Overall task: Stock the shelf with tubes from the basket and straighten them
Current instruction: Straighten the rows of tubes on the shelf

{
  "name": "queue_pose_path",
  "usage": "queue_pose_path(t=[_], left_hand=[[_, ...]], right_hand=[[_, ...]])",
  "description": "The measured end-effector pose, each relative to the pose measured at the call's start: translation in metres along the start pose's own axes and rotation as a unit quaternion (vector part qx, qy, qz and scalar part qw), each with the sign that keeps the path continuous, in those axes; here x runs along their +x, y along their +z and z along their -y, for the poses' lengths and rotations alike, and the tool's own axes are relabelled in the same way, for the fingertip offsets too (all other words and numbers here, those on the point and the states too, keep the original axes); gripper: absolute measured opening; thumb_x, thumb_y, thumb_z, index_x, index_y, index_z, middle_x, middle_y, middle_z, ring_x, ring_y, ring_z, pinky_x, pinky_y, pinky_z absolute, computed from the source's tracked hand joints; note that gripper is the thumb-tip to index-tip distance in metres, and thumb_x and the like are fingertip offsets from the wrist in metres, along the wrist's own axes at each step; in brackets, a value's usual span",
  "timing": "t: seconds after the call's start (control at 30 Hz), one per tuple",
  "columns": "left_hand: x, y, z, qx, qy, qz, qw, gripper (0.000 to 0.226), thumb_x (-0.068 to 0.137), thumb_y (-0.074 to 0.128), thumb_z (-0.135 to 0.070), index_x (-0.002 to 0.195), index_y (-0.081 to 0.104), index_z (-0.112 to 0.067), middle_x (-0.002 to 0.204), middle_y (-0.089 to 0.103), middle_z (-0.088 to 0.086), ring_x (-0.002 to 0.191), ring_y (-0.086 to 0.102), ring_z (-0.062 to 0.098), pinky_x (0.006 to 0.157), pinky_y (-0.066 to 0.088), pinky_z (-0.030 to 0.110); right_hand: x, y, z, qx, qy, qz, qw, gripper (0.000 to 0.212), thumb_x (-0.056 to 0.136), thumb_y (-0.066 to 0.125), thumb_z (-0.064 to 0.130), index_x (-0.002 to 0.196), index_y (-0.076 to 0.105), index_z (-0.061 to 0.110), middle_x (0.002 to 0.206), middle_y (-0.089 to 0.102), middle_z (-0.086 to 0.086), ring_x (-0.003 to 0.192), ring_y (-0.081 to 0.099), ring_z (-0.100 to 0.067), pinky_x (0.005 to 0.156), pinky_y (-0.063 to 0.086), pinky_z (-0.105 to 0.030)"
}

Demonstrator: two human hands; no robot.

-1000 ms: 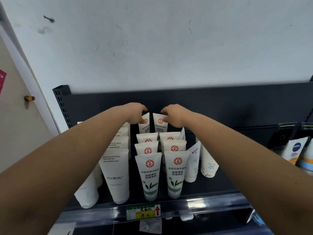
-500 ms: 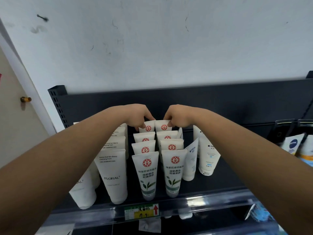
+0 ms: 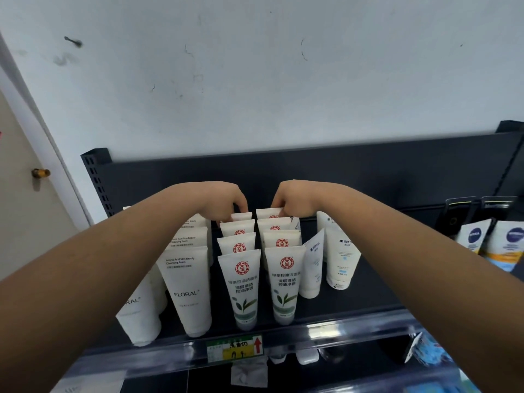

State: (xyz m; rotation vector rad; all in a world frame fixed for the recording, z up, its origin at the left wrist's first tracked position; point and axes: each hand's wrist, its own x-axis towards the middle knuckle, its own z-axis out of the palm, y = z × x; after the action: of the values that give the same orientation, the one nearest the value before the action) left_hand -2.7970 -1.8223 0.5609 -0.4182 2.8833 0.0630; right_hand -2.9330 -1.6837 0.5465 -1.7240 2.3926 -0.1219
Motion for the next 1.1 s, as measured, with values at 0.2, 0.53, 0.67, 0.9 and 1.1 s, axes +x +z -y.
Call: queue_pose_path(t=[0.2, 0.53, 0.67, 0.9, 1.1], left_hand=[[-0.0012, 0.0046, 0.0012, 0.012, -0.001, -0.02, 1.0, 0.031, 0.091, 0.058, -0.008, 0.118, 0.065, -0.02, 0.111, 0.06, -0.007, 0.099, 0.055, 0.011, 0.083, 0.045, 0.024], [-0.0047, 0.005, 0.0011, -0.006, 0.013, -0.006, 1.0, 0.029, 0.092, 0.06, -0.013, 0.119, 0.066, -0.021, 0.119, 0.064, -0.005, 0.105, 0.057, 0.012, 0.093, 0.047, 0.028], [-0.0066, 0.0032, -0.0002, -0.026, 0.01, 0.001, 1.0, 0.031, 0.096, 0.049, -0.013, 0.122, 0.065, -0.021, 0.119, 0.063, -0.006, 0.109, 0.058, 0.014, 0.097, 0.047, 0.031], [-0.0028, 0.0045, 0.0034, -0.025, 0.0, 0.005, 1.0, 0.032, 0.099, 0.044, -0.016, 0.125, 0.062, -0.017, 0.119, 0.064, -0.001, 0.107, 0.059, 0.016, 0.098, 0.047, 0.034], [-0.0024, 0.0038, 0.0043, -0.027, 0.018, -0.008, 0.999, 0.031, 0.099, 0.045, -0.014, 0.124, 0.062, -0.017, 0.12, 0.062, -0.002, 0.107, 0.057, 0.016, 0.096, 0.046, 0.031]], right_hand=[[-0.0011, 0.0017, 0.0025, -0.004, 0.006, -0.008, 1.0, 0.024, 0.094, 0.059, 0.014, 0.114, 0.073, 0.014, 0.11, 0.07, 0.002, 0.099, 0.063, -0.017, 0.09, 0.052, -0.032], [-0.0001, 0.0007, 0.0063, -0.023, 0.016, 0.001, 1.0, 0.024, 0.094, 0.057, 0.011, 0.112, 0.073, 0.015, 0.1, 0.066, 0.005, 0.091, 0.061, -0.015, 0.078, 0.045, -0.025], [0.0013, 0.0006, 0.0083, -0.038, 0.022, 0.008, 0.999, 0.027, 0.094, 0.055, 0.009, 0.114, 0.072, 0.015, 0.1, 0.064, 0.005, 0.091, 0.059, -0.016, 0.077, 0.043, -0.026], [0.0003, -0.001, 0.0079, -0.047, 0.024, 0.006, 0.999, 0.024, 0.095, 0.058, 0.015, 0.115, 0.071, 0.015, 0.107, 0.067, 0.003, 0.092, 0.059, -0.015, 0.081, 0.046, -0.027], [0.0008, -0.0046, 0.0062, -0.05, 0.029, 0.011, 0.998, 0.025, 0.094, 0.058, 0.011, 0.115, 0.072, 0.015, 0.11, 0.069, 0.001, 0.092, 0.06, -0.015, 0.082, 0.046, -0.027]])
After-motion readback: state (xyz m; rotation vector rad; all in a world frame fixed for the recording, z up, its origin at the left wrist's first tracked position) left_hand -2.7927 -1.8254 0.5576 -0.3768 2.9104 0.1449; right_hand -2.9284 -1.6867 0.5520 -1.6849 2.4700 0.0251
